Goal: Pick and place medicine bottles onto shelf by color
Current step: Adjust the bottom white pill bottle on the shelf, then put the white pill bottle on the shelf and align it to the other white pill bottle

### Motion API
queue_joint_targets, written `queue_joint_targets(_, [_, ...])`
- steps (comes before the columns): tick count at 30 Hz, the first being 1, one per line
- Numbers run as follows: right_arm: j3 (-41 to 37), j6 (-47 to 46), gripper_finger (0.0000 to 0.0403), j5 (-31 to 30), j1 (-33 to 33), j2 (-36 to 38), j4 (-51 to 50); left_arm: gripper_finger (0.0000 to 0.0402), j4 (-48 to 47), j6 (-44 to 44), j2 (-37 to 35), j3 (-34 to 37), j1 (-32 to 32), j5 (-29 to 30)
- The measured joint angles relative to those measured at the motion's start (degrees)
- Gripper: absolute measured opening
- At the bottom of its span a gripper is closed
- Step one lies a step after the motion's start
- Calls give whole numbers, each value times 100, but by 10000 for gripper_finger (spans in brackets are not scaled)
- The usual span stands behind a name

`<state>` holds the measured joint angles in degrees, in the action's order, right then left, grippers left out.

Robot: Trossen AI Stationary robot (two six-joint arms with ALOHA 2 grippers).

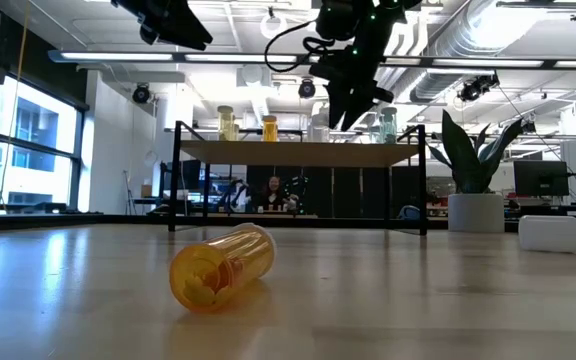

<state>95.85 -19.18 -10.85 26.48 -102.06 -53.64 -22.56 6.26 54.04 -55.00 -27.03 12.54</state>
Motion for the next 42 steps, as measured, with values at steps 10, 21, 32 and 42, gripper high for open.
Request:
queue_joint_targets(10, [429,-16,145,-137,-94,26,-539,202,-42,1,0,0,0,8])
queue_joint_targets(21, [1113,526,145,-574,-622,28,-1092,202,-40,1,0,0,0,8])
queue_joint_targets(32, [1113,285,145,-1284,-1473,294,-1991,202,-36,401,-70,0,0,9])
queue_joint_targets(42, [1113,-450,145,-2061,-1817,675,-3061,202,-27,398,-70,0,-2,8])
